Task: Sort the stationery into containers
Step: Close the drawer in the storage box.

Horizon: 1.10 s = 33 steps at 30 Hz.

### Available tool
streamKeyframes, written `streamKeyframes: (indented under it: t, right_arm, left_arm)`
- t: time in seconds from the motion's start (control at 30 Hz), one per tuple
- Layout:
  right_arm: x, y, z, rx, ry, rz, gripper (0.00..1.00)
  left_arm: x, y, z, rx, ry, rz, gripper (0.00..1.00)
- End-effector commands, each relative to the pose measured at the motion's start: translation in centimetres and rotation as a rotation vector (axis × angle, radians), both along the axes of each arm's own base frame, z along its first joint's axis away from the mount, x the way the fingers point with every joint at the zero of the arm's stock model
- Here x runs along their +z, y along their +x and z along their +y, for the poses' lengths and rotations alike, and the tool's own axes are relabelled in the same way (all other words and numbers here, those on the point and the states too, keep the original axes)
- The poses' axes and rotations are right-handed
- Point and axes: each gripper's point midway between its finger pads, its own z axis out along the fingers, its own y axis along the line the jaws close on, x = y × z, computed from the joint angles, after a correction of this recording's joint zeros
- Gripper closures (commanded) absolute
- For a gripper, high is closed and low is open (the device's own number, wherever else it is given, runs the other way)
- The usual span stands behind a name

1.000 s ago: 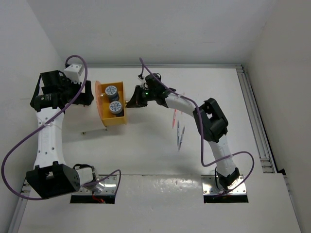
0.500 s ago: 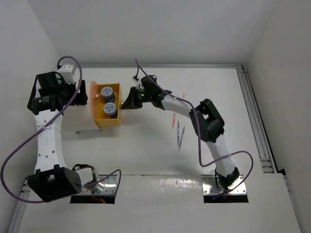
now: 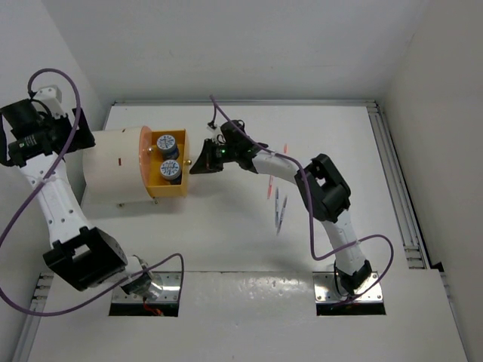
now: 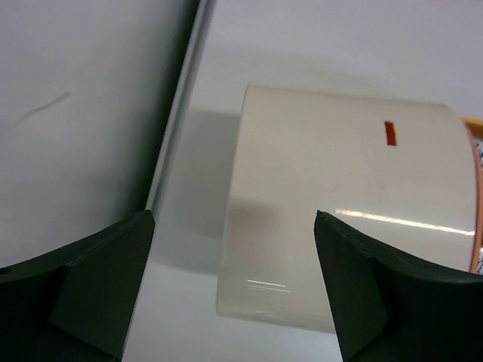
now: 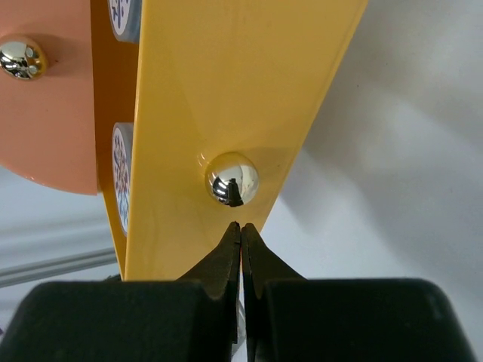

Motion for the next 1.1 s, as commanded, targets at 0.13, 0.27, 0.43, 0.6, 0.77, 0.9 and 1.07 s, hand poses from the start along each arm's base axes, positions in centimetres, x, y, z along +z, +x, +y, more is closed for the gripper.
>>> streamKeyframes:
  t: [0.13, 0.27, 0.43, 0.6, 0.77, 0.9, 1.07]
  right_arm:
    - [4.2, 1.2, -0.7, -0.001, 0.051, -0.122, 1.00]
    - [3.9, 2.1, -0.6, -0.012, 0.039, -0.152, 1.00]
    - [4.3, 3.5, 0.8, -0.037, 0.064, -0.194, 1.00]
    - [4.7, 3.8, 2.9, -0.042, 0.099, -0.210, 0.97]
    - [4.1, 3.2, 4.6, -0.028, 0.117, -0.201, 0.96]
    - [3.9, 2.5, 5.9, -0.017, 0.131, -0.195, 0.95]
    - [4.0, 2.2, 7.2, -0.007, 0.152, -0.202, 0.94]
  left_arm:
    - [-3.2, 1.3, -0.1, -0.155, -0.139, 0.043, 0.07]
    - [-4.7, 2.2, -0.8, -0.224, -0.175, 0.058, 0.07]
    - [-6.3, 2.8, -2.1, -0.281, -0.205, 0.092, 0.08]
    - [-8.0, 2.6, -3.1, -0.307, -0.233, 0.122, 0.08]
    - [-9.2, 2.3, -3.8, -0.319, -0.257, 0.145, 0.08]
    - [-9.8, 2.2, -4.2, -0.331, -0.265, 0.158, 0.08]
    - [-10.7, 2.1, -5.2, -0.369, -0.277, 0.182, 0.08]
